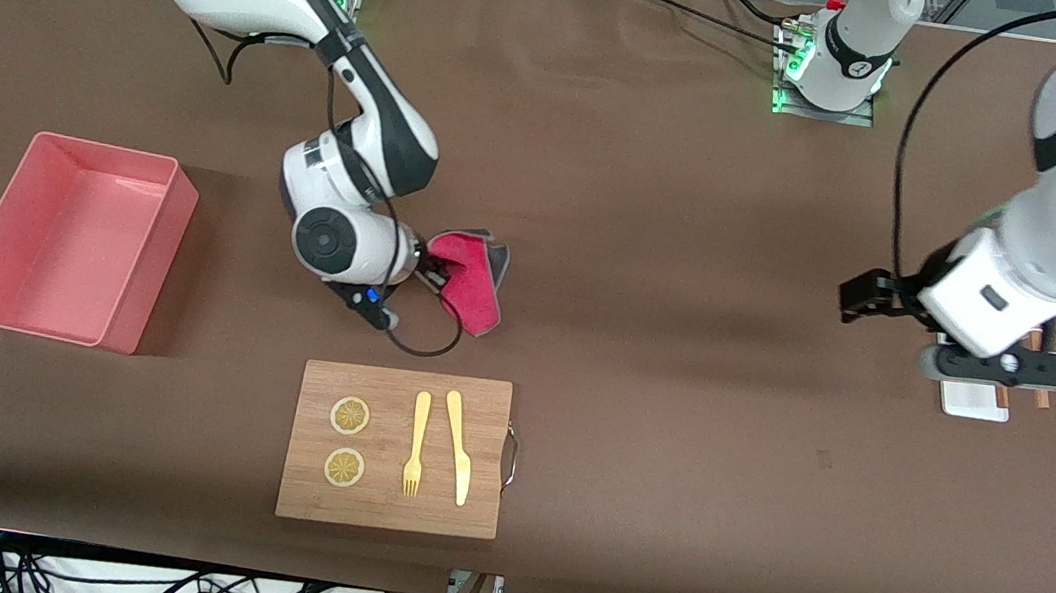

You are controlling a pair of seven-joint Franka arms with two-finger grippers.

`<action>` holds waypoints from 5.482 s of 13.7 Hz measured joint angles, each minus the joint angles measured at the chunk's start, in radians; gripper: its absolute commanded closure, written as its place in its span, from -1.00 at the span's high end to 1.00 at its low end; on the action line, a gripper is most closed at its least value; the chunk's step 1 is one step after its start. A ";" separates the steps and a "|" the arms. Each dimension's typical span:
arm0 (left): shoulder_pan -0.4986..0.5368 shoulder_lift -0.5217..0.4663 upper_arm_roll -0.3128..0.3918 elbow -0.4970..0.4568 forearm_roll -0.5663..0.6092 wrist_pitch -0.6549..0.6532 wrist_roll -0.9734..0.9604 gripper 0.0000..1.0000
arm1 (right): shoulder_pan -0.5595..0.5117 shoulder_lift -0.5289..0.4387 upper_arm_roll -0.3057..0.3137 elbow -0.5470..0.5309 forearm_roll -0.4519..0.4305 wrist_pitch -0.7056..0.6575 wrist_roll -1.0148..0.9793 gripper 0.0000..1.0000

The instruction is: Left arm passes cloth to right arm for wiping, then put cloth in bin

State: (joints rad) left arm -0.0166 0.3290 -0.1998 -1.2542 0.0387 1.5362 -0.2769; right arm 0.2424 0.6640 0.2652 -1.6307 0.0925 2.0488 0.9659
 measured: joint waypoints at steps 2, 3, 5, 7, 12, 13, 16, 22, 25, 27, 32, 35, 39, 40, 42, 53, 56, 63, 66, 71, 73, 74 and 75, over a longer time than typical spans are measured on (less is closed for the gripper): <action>0.006 -0.039 0.023 -0.046 0.000 -0.015 0.052 1.00 | -0.015 -0.002 -0.064 0.000 -0.001 -0.031 -0.122 -1.00; 0.007 -0.070 0.045 -0.091 0.000 -0.016 0.070 1.00 | -0.024 -0.004 -0.095 0.001 -0.002 -0.047 -0.185 -1.00; 0.024 -0.158 0.091 -0.219 -0.032 0.035 0.095 1.00 | -0.046 -0.018 -0.152 0.006 -0.002 -0.086 -0.316 -1.00; 0.041 -0.266 0.109 -0.366 -0.055 0.110 0.137 1.00 | -0.059 -0.045 -0.217 0.008 -0.003 -0.143 -0.456 -1.00; 0.038 -0.351 0.101 -0.465 -0.057 0.093 0.156 1.00 | -0.076 -0.093 -0.386 0.008 -0.015 -0.216 -0.802 -1.00; 0.038 -0.351 0.100 -0.465 -0.057 0.093 0.157 1.00 | -0.081 -0.093 -0.407 0.008 -0.021 -0.216 -0.849 -1.00; 0.038 -0.351 0.096 -0.465 -0.057 0.093 0.162 1.00 | -0.086 -0.093 -0.403 0.008 -0.020 -0.215 -0.840 -1.00; 0.038 -0.351 0.095 -0.465 -0.057 0.088 0.166 1.00 | -0.067 -0.087 -0.231 0.008 -0.020 -0.155 -0.493 -1.00; 0.037 -0.351 0.093 -0.465 -0.057 0.087 0.166 1.00 | -0.058 -0.068 -0.150 0.007 -0.020 -0.082 -0.319 -1.00; 0.036 -0.351 0.092 -0.465 -0.057 0.087 0.166 1.00 | -0.051 -0.054 -0.093 0.007 -0.020 -0.029 -0.195 -1.00; 0.032 -0.351 0.092 -0.465 -0.057 0.086 0.166 1.00 | -0.025 -0.033 0.032 0.007 -0.020 0.089 0.058 -1.00; 0.030 -0.351 0.091 -0.464 -0.057 0.083 0.166 1.00 | -0.012 -0.019 0.074 0.007 -0.020 0.159 0.158 -1.00; 0.030 -0.351 0.089 -0.463 -0.057 0.080 0.166 1.00 | -0.013 -0.015 0.096 0.008 -0.020 0.181 0.196 -1.00; 0.030 -0.351 0.088 -0.463 -0.057 0.080 0.166 1.00 | -0.021 -0.016 0.094 0.008 -0.021 0.173 0.176 -1.00; 0.030 -0.351 0.085 -0.463 -0.057 0.080 0.166 1.00 | -0.050 -0.017 0.086 0.008 -0.021 0.137 0.094 -1.00; 0.030 -0.351 0.082 -0.462 -0.057 0.072 0.166 1.00 | -0.185 -0.111 -0.148 0.021 -0.021 -0.199 -0.547 -1.00; 0.030 -0.351 0.082 -0.462 -0.057 0.071 0.166 1.00 | -0.205 -0.151 -0.212 0.023 -0.021 -0.276 -0.702 -1.00; 0.030 -0.351 0.081 -0.461 -0.057 0.070 0.166 1.00 | -0.228 -0.238 -0.275 0.261 -0.033 -0.726 -0.796 -1.00; 0.030 -0.351 0.081 -0.461 -0.057 0.070 0.166 1.00 | -0.239 -0.271 -0.360 0.322 -0.074 -0.809 -0.949 -1.00; 0.030 -0.351 0.081 -0.461 -0.057 0.070 0.166 1.00 | -0.284 -0.262 -0.518 0.320 -0.115 -0.810 -1.252 -1.00; 0.030 -0.351 0.080 -0.461 -0.057 0.070 0.166 1.00 | -0.289 -0.252 -0.541 0.297 -0.130 -0.790 -1.281 -1.00; 0.030 -0.351 0.079 -0.461 -0.057 0.070 0.166 1.00 | -0.290 -0.246 -0.550 0.274 -0.132 -0.763 -1.286 -1.00; 0.030 -0.351 0.078 -0.461 -0.057 0.070 0.166 1.00 | -0.291 -0.238 -0.557 0.245 -0.133 -0.727 -1.289 -1.00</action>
State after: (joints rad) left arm 0.0131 -0.0224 -0.1216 -1.7151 -0.0179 1.6062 -0.1113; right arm -0.0483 0.4264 -0.2918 -1.3855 -0.0401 1.3221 -0.3234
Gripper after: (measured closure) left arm 0.000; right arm 0.982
